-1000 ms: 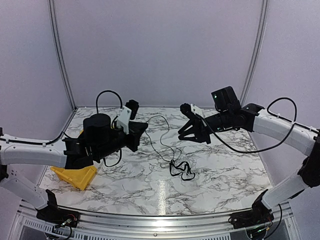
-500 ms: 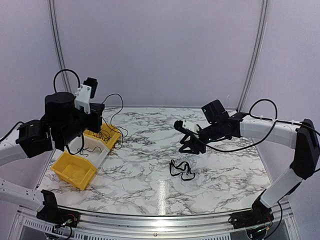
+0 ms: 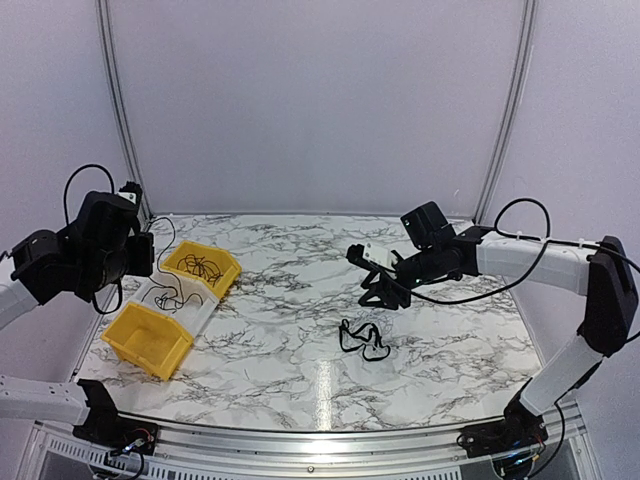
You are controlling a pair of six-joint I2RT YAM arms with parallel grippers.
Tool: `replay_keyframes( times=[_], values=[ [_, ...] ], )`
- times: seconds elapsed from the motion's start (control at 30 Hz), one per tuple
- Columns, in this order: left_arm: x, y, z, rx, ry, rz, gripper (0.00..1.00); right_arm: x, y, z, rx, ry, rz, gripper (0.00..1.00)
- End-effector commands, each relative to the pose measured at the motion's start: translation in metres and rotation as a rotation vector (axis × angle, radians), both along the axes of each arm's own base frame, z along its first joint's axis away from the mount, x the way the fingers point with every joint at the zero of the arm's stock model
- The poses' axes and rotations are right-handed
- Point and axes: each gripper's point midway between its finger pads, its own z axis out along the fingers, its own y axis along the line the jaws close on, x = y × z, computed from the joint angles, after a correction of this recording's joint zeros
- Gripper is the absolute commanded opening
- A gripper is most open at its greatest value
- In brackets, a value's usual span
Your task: Untangle the cables
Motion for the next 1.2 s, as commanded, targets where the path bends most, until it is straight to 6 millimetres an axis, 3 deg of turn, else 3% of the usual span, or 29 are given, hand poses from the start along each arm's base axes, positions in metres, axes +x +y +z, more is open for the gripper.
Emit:
replay_keyframes(
  times=[0.0,0.43,0.67,0.8,1.17],
  values=[
    [-0.003,0.031,-0.021,0.053,0.049,0.116,0.0,0.003,0.002,0.001,-0.006,-0.032,0.006,0.46],
    [0.031,0.045,-0.054,0.065,0.072,0.161,0.0,0.005,-0.001,-0.004,-0.03,-0.039,0.004,0.46],
    [0.044,0.06,-0.111,0.055,0.187,0.212,0.0,0.006,-0.002,-0.01,-0.047,-0.034,0.004,0.46],
    [0.049,0.065,-0.131,-0.001,0.193,0.282,0.0,0.005,-0.001,-0.013,-0.053,-0.027,0.006,0.46],
    [0.06,0.037,-0.195,-0.126,0.357,0.27,0.0,0.002,-0.001,-0.021,-0.08,-0.025,0.025,0.46]
  ],
)
